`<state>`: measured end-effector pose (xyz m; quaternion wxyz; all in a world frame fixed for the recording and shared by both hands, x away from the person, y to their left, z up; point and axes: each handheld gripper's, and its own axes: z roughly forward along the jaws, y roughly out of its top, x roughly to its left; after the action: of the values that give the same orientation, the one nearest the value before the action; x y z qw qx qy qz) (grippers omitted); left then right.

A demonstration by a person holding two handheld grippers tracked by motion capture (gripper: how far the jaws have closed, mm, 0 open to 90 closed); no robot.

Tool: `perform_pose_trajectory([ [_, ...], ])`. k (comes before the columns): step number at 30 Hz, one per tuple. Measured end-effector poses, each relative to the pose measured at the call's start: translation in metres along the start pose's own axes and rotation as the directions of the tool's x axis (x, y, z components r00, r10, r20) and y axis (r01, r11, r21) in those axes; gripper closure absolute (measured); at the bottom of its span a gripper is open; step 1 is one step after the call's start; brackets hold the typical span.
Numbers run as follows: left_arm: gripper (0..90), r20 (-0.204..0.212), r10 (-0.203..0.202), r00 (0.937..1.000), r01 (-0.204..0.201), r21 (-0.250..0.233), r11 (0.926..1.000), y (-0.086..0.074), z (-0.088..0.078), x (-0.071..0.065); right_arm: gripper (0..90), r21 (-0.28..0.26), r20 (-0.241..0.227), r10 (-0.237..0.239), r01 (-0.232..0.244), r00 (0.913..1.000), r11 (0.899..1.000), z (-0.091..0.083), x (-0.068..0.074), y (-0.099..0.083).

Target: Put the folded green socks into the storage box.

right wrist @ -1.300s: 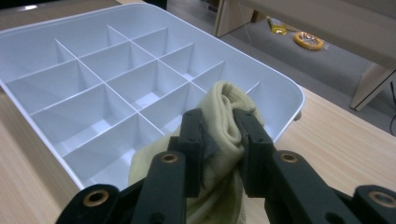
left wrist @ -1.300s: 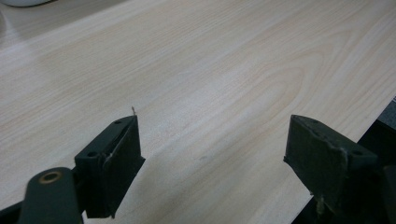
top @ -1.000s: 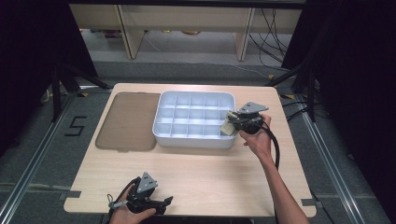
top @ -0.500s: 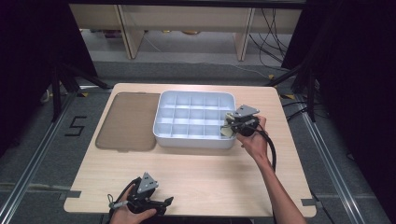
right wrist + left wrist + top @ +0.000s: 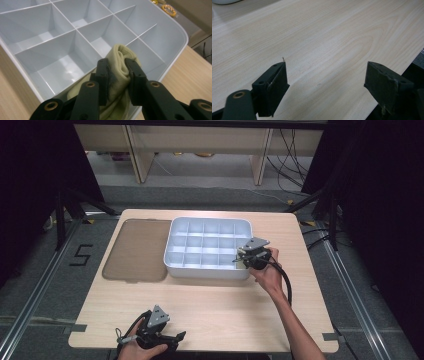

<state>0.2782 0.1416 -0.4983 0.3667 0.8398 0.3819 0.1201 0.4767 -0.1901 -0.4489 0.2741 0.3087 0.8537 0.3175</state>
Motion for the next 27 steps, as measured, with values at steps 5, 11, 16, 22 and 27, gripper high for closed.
perform_pose_trajectory([
  [5,17.7,-0.003,-0.004,1.0000,0.004,0.006,1.0000,0.000,0.000,0.001,74.1,0.017,-0.019,0.016,-0.015,0.9997,1.000,0.005,0.000,-0.005],
  [11,17.8,-0.003,0.003,1.0000,-0.003,0.016,0.9999,-0.001,0.000,0.001,74.0,0.038,-0.026,-0.001,0.002,0.9997,0.999,0.007,0.002,-0.005],
  [16,17.8,-0.007,-0.039,0.9992,0.039,-0.008,0.9992,-0.001,0.003,-0.002,73.5,0.053,-0.031,-0.008,0.010,0.9995,0.999,0.009,0.004,-0.005],
  [22,17.9,-0.002,0.019,0.9998,-0.019,0.026,0.9995,-0.001,0.000,0.002,67.3,0.031,-0.065,0.092,-0.091,0.9936,0.995,0.004,-0.003,-0.005],
  [27,17.9,-0.004,-0.015,0.9999,0.015,0.011,0.9998,-0.001,0.001,0.001,74.4,-0.040,-0.103,0.139,-0.144,0.9849,0.989,-0.012,-0.013,0.002],
])
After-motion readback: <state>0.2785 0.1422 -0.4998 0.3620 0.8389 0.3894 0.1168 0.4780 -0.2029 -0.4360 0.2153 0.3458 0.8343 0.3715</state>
